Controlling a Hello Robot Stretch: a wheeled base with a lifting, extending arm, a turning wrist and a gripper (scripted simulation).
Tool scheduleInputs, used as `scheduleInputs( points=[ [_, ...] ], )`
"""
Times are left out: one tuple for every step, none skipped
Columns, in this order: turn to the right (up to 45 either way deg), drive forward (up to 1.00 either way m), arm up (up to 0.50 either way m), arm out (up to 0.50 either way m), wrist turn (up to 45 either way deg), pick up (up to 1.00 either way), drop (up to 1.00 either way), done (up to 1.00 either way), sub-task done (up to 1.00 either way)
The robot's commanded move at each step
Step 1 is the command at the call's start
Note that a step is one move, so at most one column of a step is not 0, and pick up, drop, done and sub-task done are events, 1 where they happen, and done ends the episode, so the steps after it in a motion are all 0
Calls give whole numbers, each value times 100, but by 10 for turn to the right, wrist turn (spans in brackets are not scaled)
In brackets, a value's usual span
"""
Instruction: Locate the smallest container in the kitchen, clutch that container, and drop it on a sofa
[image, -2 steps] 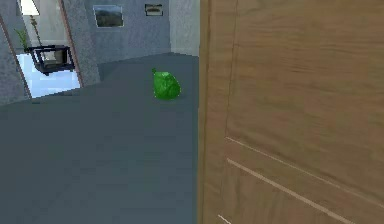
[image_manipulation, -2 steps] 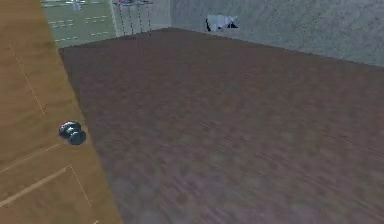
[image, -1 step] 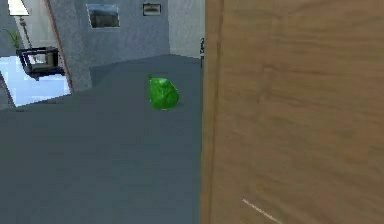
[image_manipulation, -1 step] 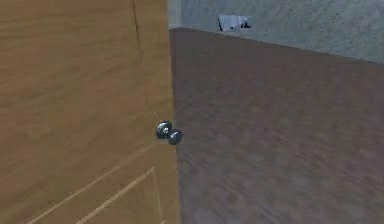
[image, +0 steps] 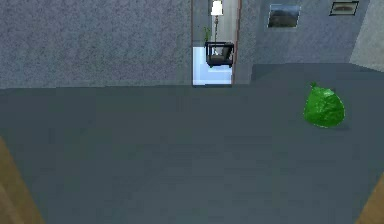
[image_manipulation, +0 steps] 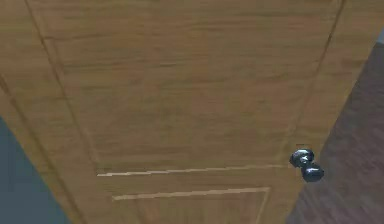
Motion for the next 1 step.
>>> scheduleInputs(
  points=[
    [0,45,0,0,0,0,0,0,0]
  ],
)
